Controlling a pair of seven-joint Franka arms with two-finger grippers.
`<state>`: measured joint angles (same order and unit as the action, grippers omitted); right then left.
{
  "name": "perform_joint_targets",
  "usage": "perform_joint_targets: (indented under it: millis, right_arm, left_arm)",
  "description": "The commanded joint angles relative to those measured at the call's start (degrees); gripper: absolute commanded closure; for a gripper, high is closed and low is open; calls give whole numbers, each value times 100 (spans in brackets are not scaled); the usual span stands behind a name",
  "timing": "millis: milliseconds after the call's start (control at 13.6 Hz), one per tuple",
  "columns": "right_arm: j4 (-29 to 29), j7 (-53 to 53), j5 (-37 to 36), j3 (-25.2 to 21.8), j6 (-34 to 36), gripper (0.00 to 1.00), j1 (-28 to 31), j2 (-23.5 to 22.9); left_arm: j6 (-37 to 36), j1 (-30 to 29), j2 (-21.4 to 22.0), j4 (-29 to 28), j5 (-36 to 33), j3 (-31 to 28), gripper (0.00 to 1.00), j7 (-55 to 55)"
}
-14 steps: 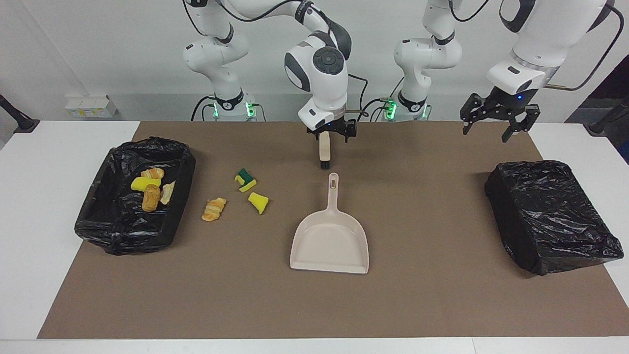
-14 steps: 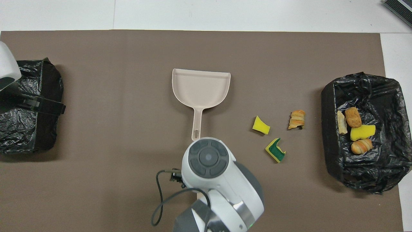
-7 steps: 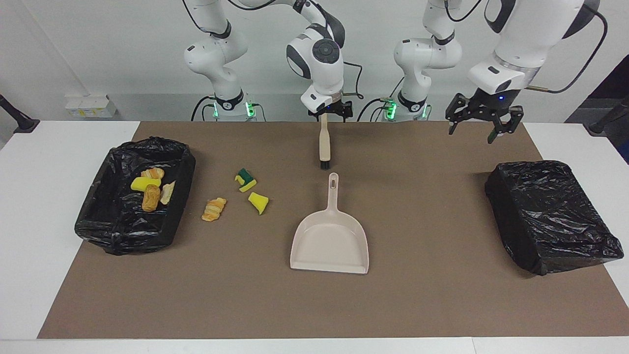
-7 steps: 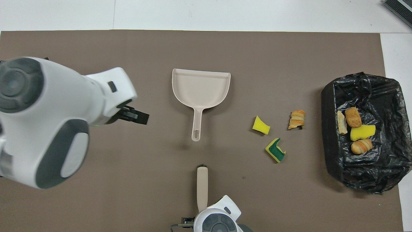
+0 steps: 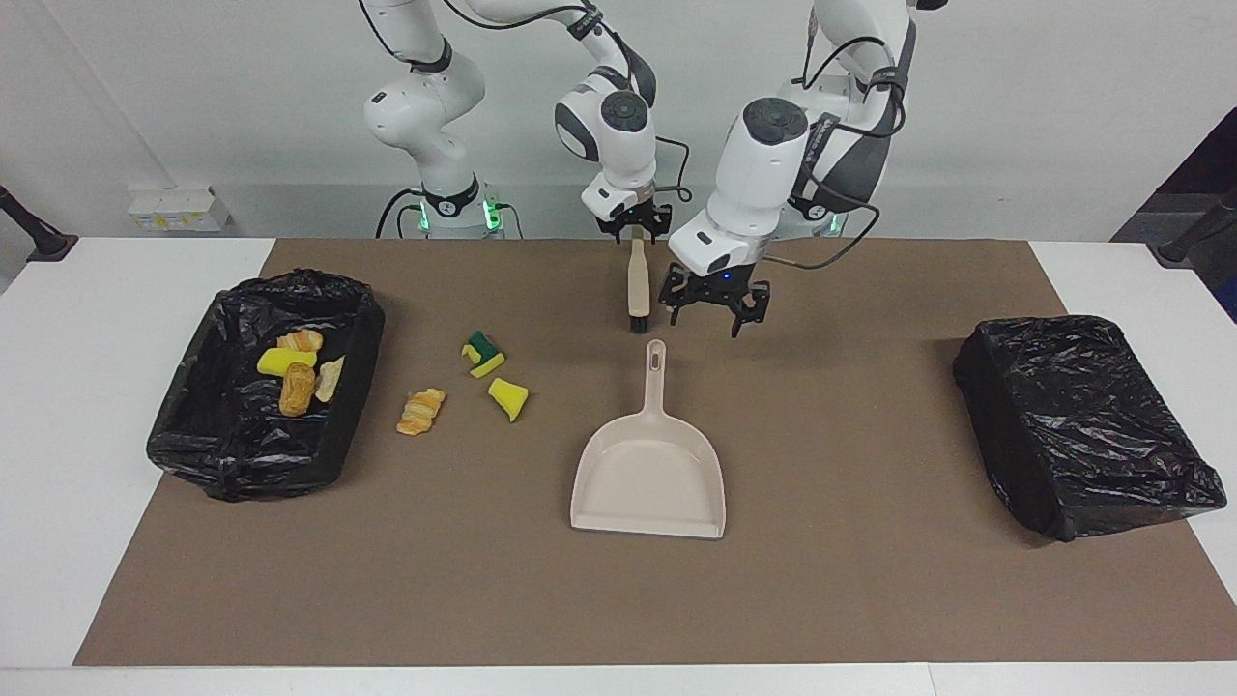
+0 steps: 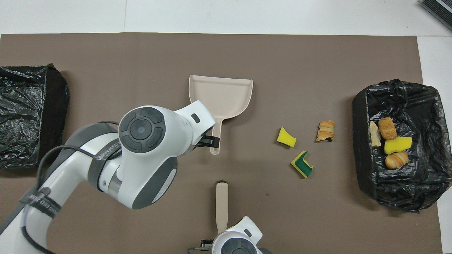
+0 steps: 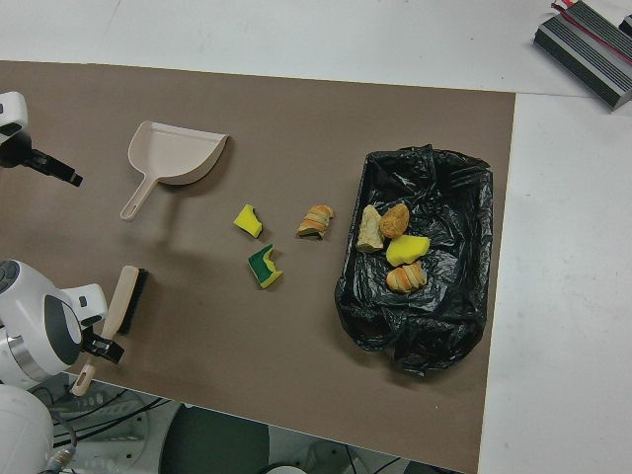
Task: Sweep and dump trash in bin
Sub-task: 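Grasp the dustpan with the left gripper while the right gripper grasps the brush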
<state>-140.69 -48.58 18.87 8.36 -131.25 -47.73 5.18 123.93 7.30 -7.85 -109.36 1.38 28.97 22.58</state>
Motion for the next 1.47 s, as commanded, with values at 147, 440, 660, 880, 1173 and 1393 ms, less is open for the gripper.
perform_joint_targets:
  millis: [147,440,660,880,1173,1393]
  right_arm:
    - [16,-133,117,16,20,100,27,123]
    - [60,216,117,-19,747,100,263,517]
    - [60,401,108,-37,1783,100,745,1158]
    - [42,752,-163,-45,2707,100,1386,1660]
    - [95,1909,-1226,-63,3448,100,2720,2118]
    - [95,3314,-2122,-54,2985,100,3960,1873]
  left_arm:
    - [771,157,-927,143,-864,12,0,657]
    - [1158,350,-1235,152,-982,47,0,1124]
    - [1291,377,-1272,205,-990,38,11,1178]
    - [1212,377,-1272,197,-1482,47,45,1135]
    - [1221,395,-1333,126,-1491,56,45,1108]
    - [1204,334,-1307,231,-1535,47,91,1073]
